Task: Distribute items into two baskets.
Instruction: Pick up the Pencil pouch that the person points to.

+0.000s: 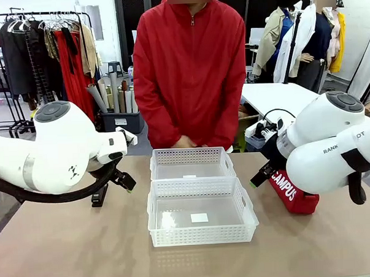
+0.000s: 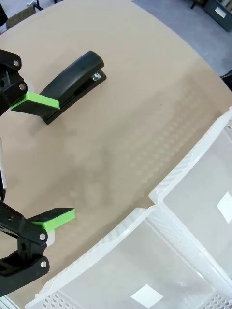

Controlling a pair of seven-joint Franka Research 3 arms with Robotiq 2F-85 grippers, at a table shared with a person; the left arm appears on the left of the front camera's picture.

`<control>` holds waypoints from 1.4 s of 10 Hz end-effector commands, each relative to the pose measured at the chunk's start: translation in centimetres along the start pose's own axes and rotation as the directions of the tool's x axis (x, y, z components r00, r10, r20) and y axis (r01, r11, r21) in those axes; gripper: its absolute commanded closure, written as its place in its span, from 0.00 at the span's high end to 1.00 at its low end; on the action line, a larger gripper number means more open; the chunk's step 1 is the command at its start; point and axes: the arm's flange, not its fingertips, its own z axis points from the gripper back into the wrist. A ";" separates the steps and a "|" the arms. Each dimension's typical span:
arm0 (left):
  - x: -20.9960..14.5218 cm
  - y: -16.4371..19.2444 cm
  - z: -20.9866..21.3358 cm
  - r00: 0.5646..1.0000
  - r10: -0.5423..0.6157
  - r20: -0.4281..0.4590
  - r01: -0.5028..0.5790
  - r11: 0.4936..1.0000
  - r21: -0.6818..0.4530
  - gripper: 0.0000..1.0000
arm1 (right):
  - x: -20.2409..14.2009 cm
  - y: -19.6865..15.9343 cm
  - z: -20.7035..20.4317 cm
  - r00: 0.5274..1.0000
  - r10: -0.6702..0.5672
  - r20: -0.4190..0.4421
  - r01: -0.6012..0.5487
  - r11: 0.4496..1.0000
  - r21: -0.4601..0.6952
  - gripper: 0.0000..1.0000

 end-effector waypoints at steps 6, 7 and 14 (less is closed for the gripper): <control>0.0 0.0 0.0 1.000 0.000 0.000 0.000 1.000 0.000 1.00 | 0.0 0.0 0.0 1.000 0.000 0.000 0.000 1.000 0.000 1.00; 0.0 0.0 0.0 1.000 0.000 0.000 0.000 1.000 0.000 1.00 | 0.0 0.0 0.0 1.000 0.000 0.000 0.000 1.000 0.000 1.00; -1.0 0.0 0.5 0.999 -0.045 -0.012 0.045 0.998 -0.047 1.00 | -0.2 0.2 0.6 0.999 -0.012 -0.031 0.010 0.996 -0.090 1.00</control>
